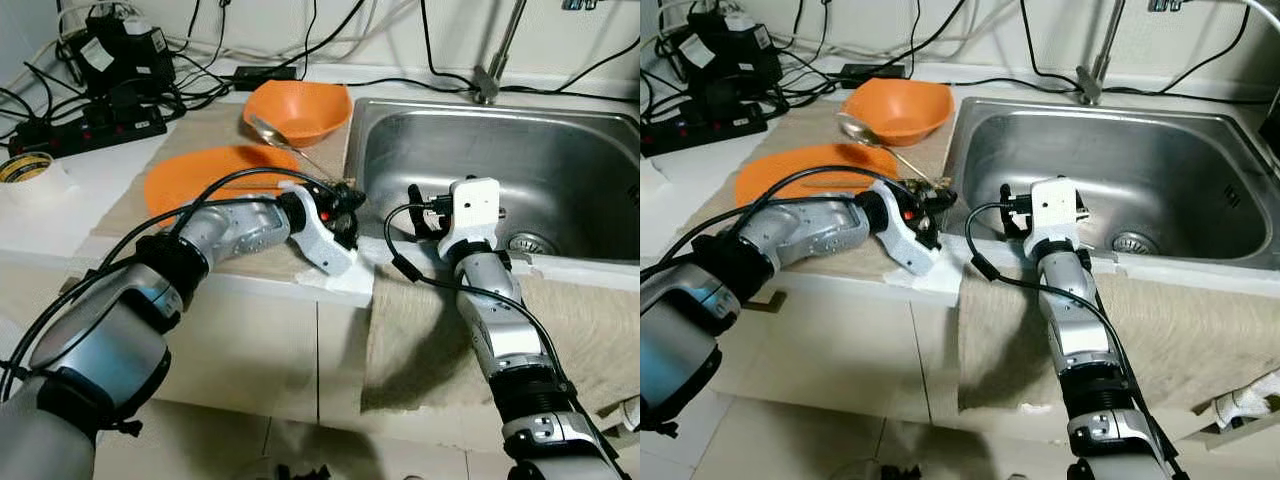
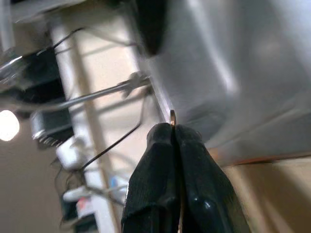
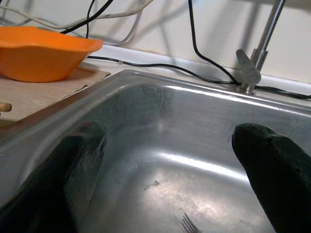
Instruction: Kitchen organization
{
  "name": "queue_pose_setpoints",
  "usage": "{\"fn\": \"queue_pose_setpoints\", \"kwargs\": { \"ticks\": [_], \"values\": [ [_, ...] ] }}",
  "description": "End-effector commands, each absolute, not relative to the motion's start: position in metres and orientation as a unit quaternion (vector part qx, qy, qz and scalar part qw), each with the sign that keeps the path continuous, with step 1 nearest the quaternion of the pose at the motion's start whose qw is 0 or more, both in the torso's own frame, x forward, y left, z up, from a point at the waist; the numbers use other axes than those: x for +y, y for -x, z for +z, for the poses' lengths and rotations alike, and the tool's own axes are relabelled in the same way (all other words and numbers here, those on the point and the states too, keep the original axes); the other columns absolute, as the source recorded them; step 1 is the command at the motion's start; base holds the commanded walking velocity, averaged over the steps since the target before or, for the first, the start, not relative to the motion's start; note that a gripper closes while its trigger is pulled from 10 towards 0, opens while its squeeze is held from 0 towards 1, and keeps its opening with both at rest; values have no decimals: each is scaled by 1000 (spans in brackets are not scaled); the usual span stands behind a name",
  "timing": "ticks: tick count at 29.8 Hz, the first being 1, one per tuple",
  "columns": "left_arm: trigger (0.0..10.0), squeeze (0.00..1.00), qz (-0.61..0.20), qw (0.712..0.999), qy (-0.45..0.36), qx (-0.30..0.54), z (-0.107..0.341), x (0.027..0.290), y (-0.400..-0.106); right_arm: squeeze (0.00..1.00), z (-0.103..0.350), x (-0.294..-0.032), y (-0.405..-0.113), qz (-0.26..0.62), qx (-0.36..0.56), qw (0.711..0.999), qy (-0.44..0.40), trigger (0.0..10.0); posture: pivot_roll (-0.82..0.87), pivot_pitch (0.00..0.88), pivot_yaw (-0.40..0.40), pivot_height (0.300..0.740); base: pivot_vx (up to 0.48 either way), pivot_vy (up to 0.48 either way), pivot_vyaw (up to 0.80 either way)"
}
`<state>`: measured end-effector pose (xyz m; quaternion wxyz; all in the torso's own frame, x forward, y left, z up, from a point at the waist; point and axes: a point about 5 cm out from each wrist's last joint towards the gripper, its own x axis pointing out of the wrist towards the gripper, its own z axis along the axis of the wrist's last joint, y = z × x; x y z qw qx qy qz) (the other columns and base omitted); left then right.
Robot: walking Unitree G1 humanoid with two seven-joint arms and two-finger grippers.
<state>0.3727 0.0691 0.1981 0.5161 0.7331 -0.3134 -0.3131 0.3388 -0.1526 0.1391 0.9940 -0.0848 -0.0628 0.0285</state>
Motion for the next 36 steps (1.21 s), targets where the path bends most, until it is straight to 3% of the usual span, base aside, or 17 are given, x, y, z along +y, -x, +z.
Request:
{"fn": "queue_pose_setpoints", "kwargs": {
  "ticks": [1, 7, 8, 10, 12, 13, 14, 15, 20, 21, 29, 36],
  "values": [
    [0, 0, -249, 544, -707, -378, 243, 62, -378, 0, 145, -149, -342, 35, -74, 993, 88, 10000, -24, 0, 35, 732, 0, 0, 0],
    [0, 0, -174, 591, -648, -449, 291, 60, -377, 0, 143, -148, -341, 36, -73, 993, 87, 10000, -24, 0, 34, 732, 0, 0, 0],
    [0, 0, -146, 652, -578, -469, 318, 61, -375, 0, 142, -147, -341, 37, -73, 993, 87, 10000, -26, 0, 35, 732, 0, 0, 0],
    [0, 0, -130, 694, -532, -468, 331, 64, -376, 0, 142, -146, -341, 38, -73, 993, 86, 10000, -26, 0, 36, 732, 0, 0, 0],
    [0, 0, -125, 753, -479, -434, 332, 71, -383, 0, 143, -145, -341, 39, -73, 993, 86, 10000, -28, 0, 39, 732, 0, 0, 0],
    [0, 0, -125, 753, -479, -434, 332, 71, -383, 0, 143, -145, -341, 39, -73, 993, 86, 10000, -28, 0, 39, 732, 0, 0, 0],
    [0, 0, -119, 810, -419, -392, 334, 79, -391, 0, 143, -145, -341, 39, -74, 993, 85, 10000, -32, 0, 43, 732, 0, 0, 0],
    [0, 0, -118, 834, -389, -374, 336, 82, -394, 0, 143, -145, -341, 39, -74, 993, 84, 10000, -32, 0, 43, 732, 0, 0, 0],
    [0, 0, -120, 893, -280, -332, 343, 87, -400, 0, 142, -144, -341, 38, -74, 993, 84, 10000, -35, 0, 46, 732, 0, 0, 0],
    [0, 0, -120, 916, -229, -308, 347, 91, -403, 0, 142, -143, -341, 39, -74, 993, 83, 10000, -35, 0, 46, 732, 0, 0, 0],
    [0, 0, -132, 961, -86, -228, 343, 101, -413, 0, 145, -138, -343, 48, -78, 993, 79, 10000, -33, 0, 43, 732, 0, 0, 0],
    [0, 0, -146, 970, -26, -192, 338, 101, -415, 0, 149, -136, -345, 53, -79, 994, 57, 10000, -30, 0, 42, 732, 0, 0, 0]
  ]
}}
